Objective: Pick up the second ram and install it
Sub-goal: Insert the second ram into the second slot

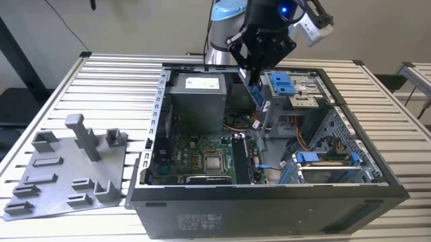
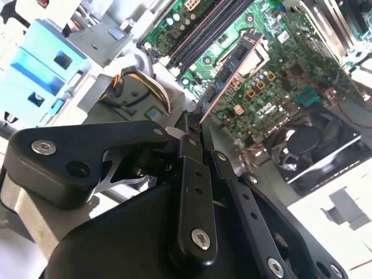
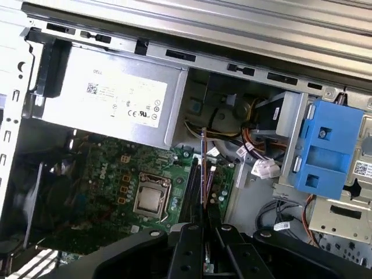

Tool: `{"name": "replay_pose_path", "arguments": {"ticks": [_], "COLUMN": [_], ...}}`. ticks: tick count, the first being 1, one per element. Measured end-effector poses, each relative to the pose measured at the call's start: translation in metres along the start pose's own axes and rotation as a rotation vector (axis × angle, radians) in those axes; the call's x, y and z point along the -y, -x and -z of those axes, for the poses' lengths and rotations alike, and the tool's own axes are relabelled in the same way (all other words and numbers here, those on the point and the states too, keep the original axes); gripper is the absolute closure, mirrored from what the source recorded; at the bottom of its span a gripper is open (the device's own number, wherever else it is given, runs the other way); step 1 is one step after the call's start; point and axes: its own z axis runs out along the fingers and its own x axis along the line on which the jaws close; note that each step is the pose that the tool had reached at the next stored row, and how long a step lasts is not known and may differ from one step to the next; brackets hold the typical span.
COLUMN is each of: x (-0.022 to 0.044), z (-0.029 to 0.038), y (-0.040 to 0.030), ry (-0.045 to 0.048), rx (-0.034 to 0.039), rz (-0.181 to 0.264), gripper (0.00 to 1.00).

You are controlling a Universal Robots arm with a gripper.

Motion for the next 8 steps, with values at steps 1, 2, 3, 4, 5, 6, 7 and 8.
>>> {"name": "replay_pose_path", "arguments": {"ticks": [1,2,3,4,5,6,7,8], "x": [0.0,0.0,0.0,0.0,0.0,0.0,0.0,0.0], "z": [-0.0001,-0.0003,-0.0003,-0.0004,-0.0006,-0.0007,-0.0008,-0.0009], "y": [0.0,0.0,0.0,0.0,0.0001,0.0001,0.0001,0.0001], "ry": [0.0004,0.0009,0.0012,0.0015,0.0019,0.0023,0.0026,0.0029], "rx": [0.0003,0.0007,0.001,0.0012,0.0016,0.0019,0.0022,0.0024], "rz": [-0.013,-0.027,-0.039,-0.052,-0.064,-0.077,-0.089,-0.101], "gripper": [0.86,0.86,0.86,0.86,0.86,0.86,0.86,0.86]}}
